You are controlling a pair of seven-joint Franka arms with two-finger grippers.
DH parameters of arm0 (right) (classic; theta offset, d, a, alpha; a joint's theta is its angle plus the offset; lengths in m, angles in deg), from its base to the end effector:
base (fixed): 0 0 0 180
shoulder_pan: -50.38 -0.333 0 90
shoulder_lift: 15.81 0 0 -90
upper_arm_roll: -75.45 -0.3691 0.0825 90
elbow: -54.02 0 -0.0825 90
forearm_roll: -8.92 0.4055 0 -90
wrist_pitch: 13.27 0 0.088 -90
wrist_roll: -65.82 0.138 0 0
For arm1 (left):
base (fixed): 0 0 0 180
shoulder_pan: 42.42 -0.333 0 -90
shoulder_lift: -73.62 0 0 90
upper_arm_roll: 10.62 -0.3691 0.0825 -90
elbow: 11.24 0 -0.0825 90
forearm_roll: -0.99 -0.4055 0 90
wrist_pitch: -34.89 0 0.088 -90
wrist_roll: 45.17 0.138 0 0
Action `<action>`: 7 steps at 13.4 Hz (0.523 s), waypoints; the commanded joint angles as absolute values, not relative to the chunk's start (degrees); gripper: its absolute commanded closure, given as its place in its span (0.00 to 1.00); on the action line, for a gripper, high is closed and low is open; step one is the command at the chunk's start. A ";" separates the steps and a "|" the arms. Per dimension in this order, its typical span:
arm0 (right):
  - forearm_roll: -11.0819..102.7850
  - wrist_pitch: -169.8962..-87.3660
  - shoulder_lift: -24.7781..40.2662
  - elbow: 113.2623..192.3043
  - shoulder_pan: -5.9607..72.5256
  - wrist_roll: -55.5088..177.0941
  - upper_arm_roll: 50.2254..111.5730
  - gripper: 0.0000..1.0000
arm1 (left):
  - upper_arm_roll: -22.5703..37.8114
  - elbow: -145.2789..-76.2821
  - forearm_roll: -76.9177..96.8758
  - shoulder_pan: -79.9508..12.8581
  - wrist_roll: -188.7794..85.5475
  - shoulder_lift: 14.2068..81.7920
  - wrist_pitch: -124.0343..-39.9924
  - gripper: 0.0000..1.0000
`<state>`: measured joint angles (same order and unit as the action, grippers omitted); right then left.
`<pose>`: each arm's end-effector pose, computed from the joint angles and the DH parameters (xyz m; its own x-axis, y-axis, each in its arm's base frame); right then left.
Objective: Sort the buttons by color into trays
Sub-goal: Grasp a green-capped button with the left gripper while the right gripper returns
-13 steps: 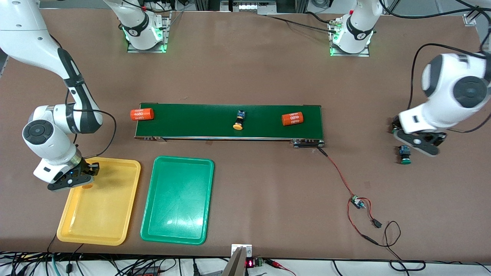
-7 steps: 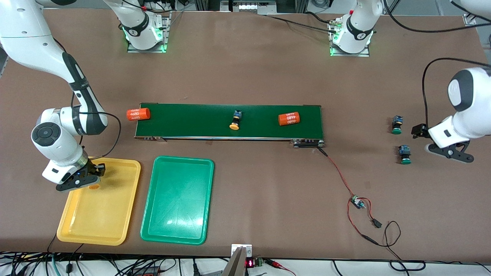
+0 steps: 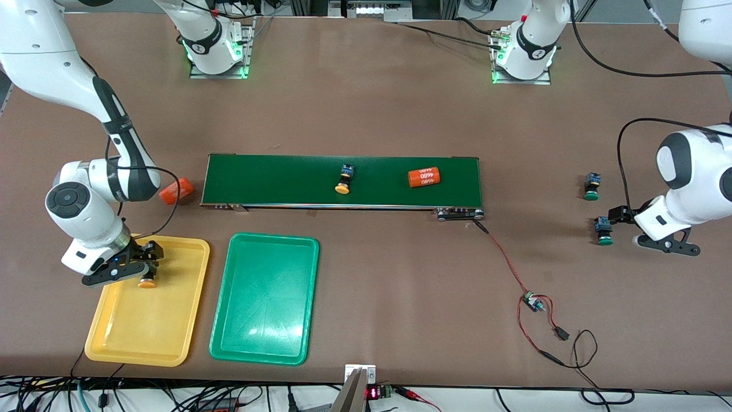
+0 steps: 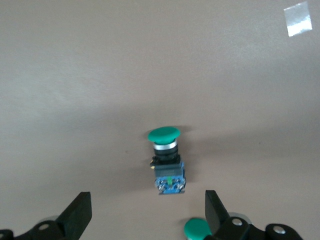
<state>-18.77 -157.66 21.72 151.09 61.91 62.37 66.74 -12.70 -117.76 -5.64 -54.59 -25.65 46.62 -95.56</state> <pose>0.7464 -0.0550 0.2334 0.9291 0.3469 0.1280 0.3066 -0.9163 0.2578 0.6510 0.1695 0.2630 0.9818 -0.1682 -0.0878 -0.1749 -0.9817 -0.0751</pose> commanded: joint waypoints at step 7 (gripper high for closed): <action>2.58 -126.51 3.89 153.96 48.03 76.43 66.84 0.00 | -12.99 -119.26 5.91 -56.92 -20.66 39.53 -101.86 0.08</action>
